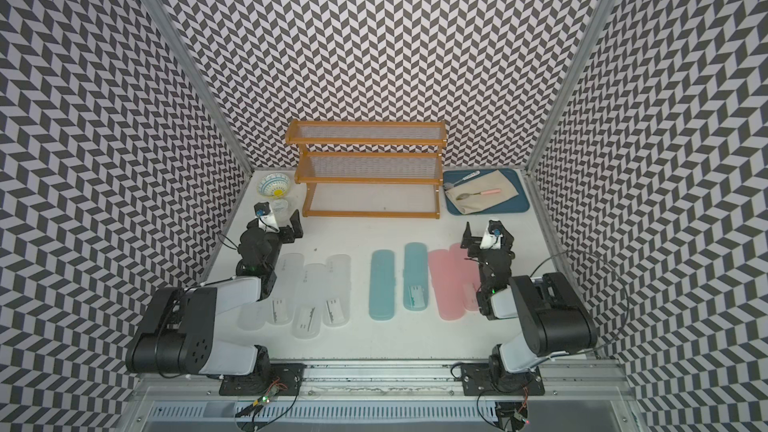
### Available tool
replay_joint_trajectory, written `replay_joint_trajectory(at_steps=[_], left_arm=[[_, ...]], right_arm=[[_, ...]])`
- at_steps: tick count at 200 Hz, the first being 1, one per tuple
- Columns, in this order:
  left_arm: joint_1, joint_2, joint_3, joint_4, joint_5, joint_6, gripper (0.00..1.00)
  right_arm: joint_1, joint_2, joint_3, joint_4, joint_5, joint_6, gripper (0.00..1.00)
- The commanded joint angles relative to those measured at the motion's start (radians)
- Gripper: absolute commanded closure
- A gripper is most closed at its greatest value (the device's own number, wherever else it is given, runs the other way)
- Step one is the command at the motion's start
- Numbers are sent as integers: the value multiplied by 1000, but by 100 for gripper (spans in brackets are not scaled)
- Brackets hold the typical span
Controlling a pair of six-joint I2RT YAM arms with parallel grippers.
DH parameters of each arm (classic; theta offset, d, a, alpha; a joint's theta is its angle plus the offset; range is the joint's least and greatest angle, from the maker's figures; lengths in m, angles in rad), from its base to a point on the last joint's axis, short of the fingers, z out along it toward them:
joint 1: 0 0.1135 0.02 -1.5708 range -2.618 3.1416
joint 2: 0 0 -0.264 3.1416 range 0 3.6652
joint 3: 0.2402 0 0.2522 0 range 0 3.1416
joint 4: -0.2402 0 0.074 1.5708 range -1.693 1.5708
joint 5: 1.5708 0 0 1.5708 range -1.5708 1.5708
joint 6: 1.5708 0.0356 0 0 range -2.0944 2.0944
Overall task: Place the pencil cases on the shelf according to color
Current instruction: Adjust the pencil case at the center of the board.
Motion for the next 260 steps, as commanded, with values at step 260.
replay_joint_trajectory(at_steps=[260], left_arm=[[35, -145, 370, -615, 627, -452, 1]], right_arm=[[339, -310, 397, -1645, -201, 546, 15]])
